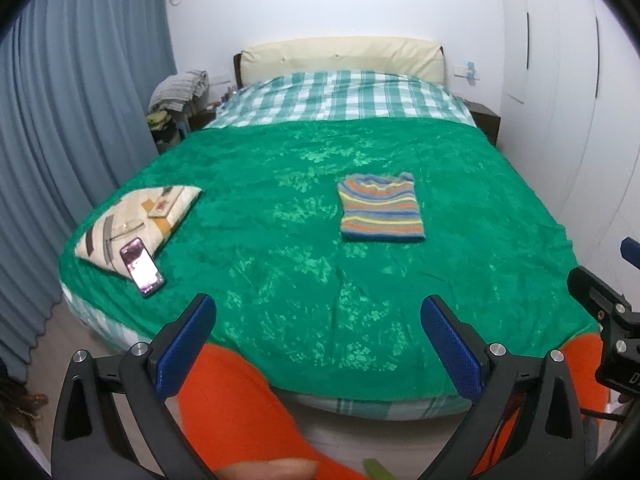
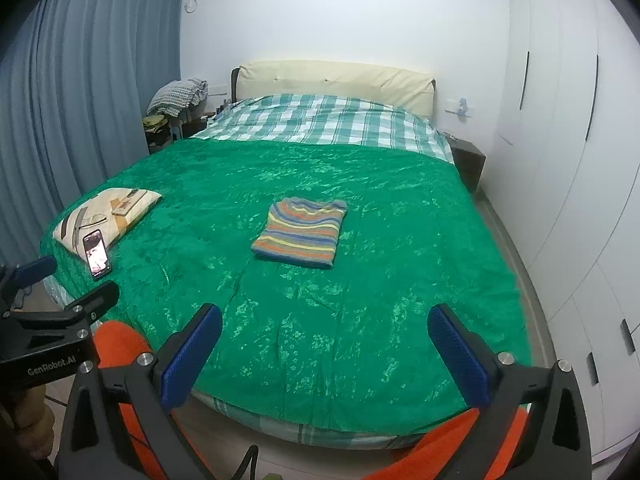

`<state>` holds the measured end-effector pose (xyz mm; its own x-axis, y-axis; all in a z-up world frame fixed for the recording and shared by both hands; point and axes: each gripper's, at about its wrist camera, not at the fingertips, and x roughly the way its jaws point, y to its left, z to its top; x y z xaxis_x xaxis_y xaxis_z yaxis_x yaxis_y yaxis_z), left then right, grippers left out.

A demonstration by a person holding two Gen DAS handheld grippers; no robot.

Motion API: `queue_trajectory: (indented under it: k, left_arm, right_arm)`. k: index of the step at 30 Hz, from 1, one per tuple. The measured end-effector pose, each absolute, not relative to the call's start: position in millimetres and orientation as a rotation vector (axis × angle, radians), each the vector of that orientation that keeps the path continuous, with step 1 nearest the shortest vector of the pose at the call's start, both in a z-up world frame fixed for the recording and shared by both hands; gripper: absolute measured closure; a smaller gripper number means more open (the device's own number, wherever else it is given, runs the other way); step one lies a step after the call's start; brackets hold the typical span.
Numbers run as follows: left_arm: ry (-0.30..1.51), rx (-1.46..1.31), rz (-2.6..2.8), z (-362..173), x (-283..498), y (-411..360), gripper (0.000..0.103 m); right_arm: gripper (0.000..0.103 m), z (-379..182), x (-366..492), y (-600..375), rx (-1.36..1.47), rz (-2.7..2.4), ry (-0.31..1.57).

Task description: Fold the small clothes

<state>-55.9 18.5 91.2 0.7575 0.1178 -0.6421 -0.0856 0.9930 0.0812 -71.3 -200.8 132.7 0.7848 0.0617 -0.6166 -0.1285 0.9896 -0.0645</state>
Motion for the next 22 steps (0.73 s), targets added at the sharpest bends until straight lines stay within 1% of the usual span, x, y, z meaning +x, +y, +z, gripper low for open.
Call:
queue_trajectory:
  k: [22]
  left_arm:
    - [0.695, 0.075, 0.114, 84.9, -47.0, 10.4, 0.001]
  right_arm:
    - [0.002, 117.9, -53.4, -214.8, -0.086, 0.086, 0.699]
